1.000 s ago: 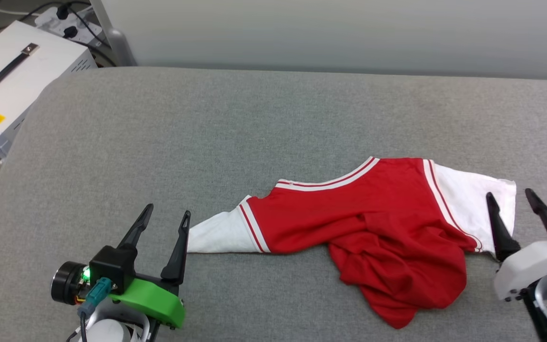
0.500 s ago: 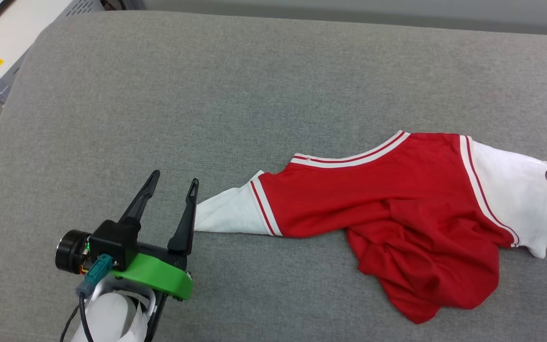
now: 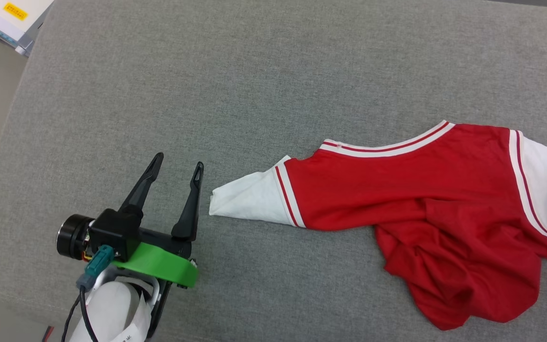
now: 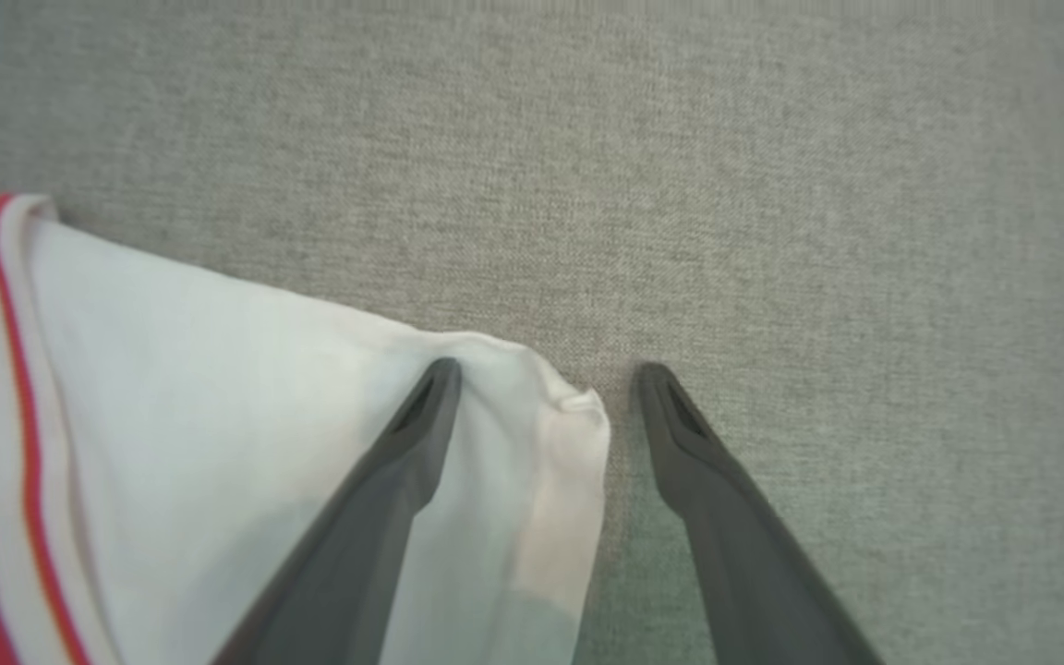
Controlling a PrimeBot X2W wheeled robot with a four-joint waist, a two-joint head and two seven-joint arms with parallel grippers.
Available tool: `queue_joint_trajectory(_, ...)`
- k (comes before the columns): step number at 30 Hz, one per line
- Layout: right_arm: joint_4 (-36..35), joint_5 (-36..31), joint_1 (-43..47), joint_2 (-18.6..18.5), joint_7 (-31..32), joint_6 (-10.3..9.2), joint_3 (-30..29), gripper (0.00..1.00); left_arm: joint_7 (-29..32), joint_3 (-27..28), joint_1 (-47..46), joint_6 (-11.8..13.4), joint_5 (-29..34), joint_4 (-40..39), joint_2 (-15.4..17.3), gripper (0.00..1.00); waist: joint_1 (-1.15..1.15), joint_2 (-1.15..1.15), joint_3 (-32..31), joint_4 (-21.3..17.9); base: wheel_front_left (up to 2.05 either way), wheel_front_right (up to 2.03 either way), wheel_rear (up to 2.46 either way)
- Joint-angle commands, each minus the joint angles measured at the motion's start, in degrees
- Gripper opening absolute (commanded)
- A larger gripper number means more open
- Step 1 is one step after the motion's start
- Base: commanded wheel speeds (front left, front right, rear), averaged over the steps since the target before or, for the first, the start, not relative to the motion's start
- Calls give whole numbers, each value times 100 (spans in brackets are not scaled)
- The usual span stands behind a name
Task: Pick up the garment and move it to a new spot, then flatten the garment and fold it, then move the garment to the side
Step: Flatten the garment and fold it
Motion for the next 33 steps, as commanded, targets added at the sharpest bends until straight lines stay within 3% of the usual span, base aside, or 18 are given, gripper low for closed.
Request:
queue_joint_trajectory(1,194,-10,62,91,-2,-2,128,46,-32,35,-70,-26,41,-9,-21,100,0,67,29,34,0,0,0)
queue_joint_trajectory(2,239,4,70,96,-28,-2,154,12,-32,40,-66,-30,45,-2,-21,100,0,67,22,30,0,0,0)
queue_joint_trajectory(3,284,14,85,91,-72,-2,202,0,-32,43,-58,-34,51,11,-20,100,0,67,2,23,0,0,0)
queue_joint_trajectory(16,-183,-60,319,-18,-1175,-2,-96,0,-32,66,146,-57,17,241,23,100,0,67,-636,-331,0,0,0)
queue_joint_trajectory(26,-1092,-178,960,228,-1201,-2,-620,0,-27,-111,189,-63,-115,530,124,100,0,67,-874,-723,0,0,0)
queue_joint_trajectory(29,-1280,-206,1059,306,-1150,-2,-675,0,193,-360,31,-64,-251,673,236,100,0,67,-824,-807,0,0,0)
queue_joint_trajectory(33,-1479,-219,1122,408,-1067,-2,-689,0,957,-826,-345,-65,-555,842,443,100,0,67,-706,-896,0,0,0)
